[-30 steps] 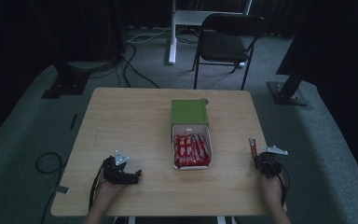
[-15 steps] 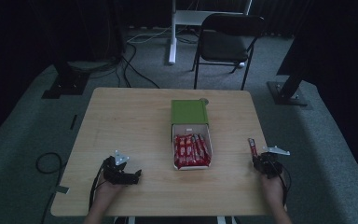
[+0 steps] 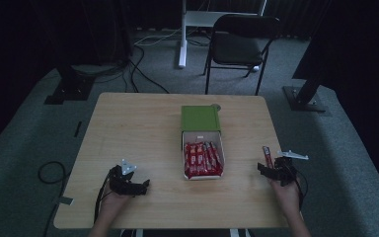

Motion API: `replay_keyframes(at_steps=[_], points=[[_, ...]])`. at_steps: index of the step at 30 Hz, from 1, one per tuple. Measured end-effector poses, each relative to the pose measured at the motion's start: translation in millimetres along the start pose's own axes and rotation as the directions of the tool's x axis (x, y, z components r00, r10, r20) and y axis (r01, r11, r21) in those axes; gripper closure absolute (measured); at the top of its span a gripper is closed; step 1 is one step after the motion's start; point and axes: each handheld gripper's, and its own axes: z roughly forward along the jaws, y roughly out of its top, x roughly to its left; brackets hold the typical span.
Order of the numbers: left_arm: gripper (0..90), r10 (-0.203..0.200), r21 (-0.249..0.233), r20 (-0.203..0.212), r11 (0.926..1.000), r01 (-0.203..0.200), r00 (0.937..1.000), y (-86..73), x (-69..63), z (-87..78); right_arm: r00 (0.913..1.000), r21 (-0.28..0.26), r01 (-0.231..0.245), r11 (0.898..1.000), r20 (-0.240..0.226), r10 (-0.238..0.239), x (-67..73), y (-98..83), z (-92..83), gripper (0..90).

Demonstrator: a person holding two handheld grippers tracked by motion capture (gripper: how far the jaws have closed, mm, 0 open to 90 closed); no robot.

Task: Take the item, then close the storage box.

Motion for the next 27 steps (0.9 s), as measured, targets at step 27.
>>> replay_keyframes(at_steps=[27], points=[[1.0,0.081,-0.013,0.103,0.9967,-0.080,0.9914,23.0,-25.6,-1.9,0.9426,-0.087,0.233,0.969,-0.225,-0.247,44.7,11.7,-16.0,13.3]])
